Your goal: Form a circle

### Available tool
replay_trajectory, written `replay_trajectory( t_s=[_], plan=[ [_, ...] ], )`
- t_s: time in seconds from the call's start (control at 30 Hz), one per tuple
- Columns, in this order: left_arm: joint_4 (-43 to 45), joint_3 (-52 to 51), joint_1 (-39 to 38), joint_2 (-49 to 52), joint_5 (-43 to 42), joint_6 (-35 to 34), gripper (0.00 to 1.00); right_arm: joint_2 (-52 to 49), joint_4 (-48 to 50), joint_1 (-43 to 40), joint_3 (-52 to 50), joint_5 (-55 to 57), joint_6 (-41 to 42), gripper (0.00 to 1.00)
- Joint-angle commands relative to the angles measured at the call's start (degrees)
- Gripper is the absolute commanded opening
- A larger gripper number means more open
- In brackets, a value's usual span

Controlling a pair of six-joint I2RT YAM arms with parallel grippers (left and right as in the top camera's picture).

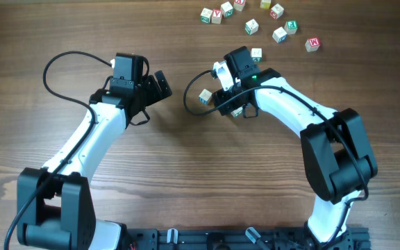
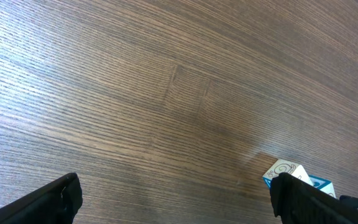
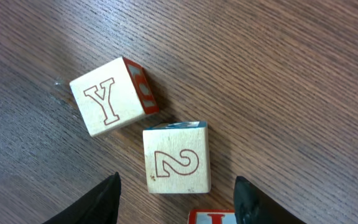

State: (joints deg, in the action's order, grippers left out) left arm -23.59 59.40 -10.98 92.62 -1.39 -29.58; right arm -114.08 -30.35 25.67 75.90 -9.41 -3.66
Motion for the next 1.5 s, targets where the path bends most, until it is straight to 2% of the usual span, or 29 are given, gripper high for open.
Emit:
replay_trajectory(
  t_s=[0.0,0.07,0.23,0.4,0.53,0.77,0.9,1.13,1.47],
  plan=[
    [0.13,-0.15,0.0,-1.11,-0.04,0.87,1.0,3.98,-0.11,-0.02,0.15,-0.74,2.89,0.61],
    [0.13,-0.15,0.0,-1.11,-0.04,0.87,1.0,5.55,-0.11,-0.02,0.15,0.22,5.38,0.56],
    [0.13,-0.15,0.0,-1.11,-0.02,0.87,1.0,5.01,1.57,-0.24,0.15,5.14,19.82,0.28],
    [0.13,-0.15,0.0,-1.11,-0.04,0.87,1.0,1.99,2.62,-0.24,0.15,8.72,32.22,0.05],
    [0.13,-0.15,0.0,-1.11,-0.04,0.87,1.0,2.12,3.19,-0.24,0.15,8.76,43.01,0.04],
    [0.13,-0.15,0.0,-1.11,-0.04,0.87,1.0,5.49,1.6,-0.83,0.17,8.61,47.5,0.05],
    [0.15,-0.15,0.0,-1.11,-0.04,0.87,1.0,4.83,1.51,-0.39,-0.2,14.64,59.12,0.05],
    [0.15,-0.15,0.0,-1.11,-0.02,0.87,1.0,4.22,-0.37,-0.13,-0.31,17.53,57.64,0.05],
    [0.15,-0.15,0.0,-1.11,-0.02,0.87,1.0,3.67,1.18,0.42,-0.31,12.76,57.79,0.05]
  ],
)
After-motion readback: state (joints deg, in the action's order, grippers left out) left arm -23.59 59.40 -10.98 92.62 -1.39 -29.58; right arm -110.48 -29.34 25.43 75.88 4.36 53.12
